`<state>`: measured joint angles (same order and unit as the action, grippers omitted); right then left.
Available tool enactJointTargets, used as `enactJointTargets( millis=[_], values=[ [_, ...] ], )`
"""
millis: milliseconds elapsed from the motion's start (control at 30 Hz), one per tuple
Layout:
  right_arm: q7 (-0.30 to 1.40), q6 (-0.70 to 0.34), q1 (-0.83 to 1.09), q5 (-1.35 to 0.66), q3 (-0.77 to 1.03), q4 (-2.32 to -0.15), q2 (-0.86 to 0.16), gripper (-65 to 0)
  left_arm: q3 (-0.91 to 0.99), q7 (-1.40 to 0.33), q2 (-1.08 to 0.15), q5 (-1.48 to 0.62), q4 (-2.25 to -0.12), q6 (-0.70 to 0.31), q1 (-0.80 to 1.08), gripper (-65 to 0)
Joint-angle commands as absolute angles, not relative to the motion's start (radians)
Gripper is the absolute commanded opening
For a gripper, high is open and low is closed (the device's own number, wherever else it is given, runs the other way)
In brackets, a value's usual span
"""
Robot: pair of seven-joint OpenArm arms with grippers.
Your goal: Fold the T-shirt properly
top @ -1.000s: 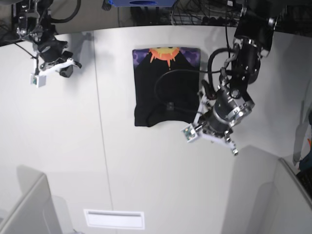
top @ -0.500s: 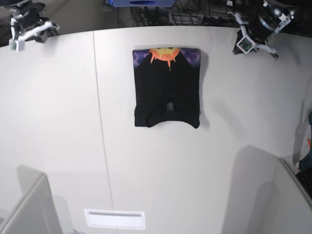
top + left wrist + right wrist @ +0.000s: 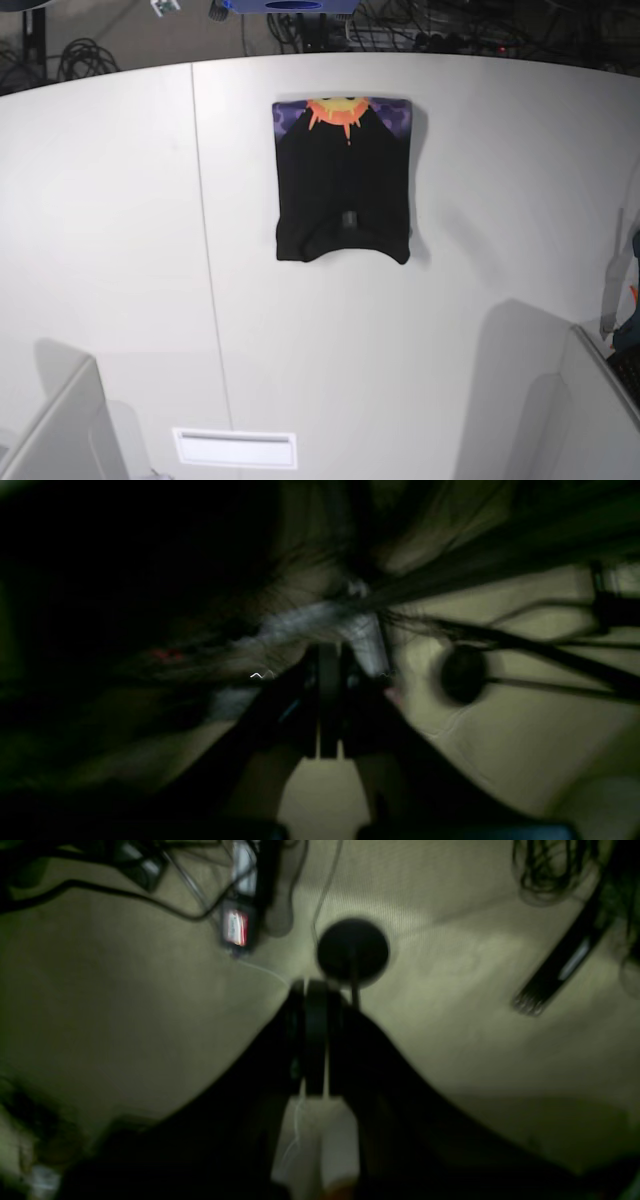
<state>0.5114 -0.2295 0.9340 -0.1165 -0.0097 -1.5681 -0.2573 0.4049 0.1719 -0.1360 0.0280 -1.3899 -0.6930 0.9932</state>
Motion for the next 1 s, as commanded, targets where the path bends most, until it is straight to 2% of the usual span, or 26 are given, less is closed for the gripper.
enactJointTargets(
  millis=[0, 133, 300, 400, 467, 567, 767, 967],
  values=[
    [0.51, -0.232, 0.931, -0.104, -0.036, -1.517, -0.251, -65.0, 0.394, 0.205, -0.143, 0.051, -1.31, -0.698, 0.981, -65.0],
    [0.349, -0.226, 0.797, -0.102, -0.137, -1.208, -0.229, -65.0, 0.274, 0.308, -0.154, 0.12, -0.88, -0.698, 0.78, -65.0],
    [0.154, -0.225, 0.599, -0.102, -0.154, -0.72, -0.139, -65.0, 0.101, 0.381, -0.219, 0.182, -0.317, -0.57, 0.464, -65.0],
    [-0.079, -0.226, 0.435, -0.099, -0.154, -0.317, -0.091, -65.0, -0.061, 0.383, -0.228, 0.242, -0.044, -0.479, 0.285, -65.0],
    [-0.252, -0.226, 0.364, -0.097, -0.154, -0.131, -0.064, -65.0, -0.13, 0.383, -0.228, 0.249, -0.016, -0.418, 0.257, -65.0],
    [-0.401, -0.226, 0.329, -0.096, -0.156, -0.059, -0.047, -65.0, -0.156, 0.378, -0.225, 0.249, -0.079, -0.352, 0.254, -65.0],
    [-0.352, -0.226, 0.315, -0.096, -0.156, -0.127, -0.048, -65.0, -0.154, 0.38, -0.22, 0.248, -0.102, -0.344, 0.249, -65.0],
    [-0.351, -0.226, 0.312, -0.094, -0.157, -0.14, -0.068, -65.0, -0.124, 0.384, -0.16, 0.188, -0.102, -0.343, 0.254, -65.0]
  ],
)
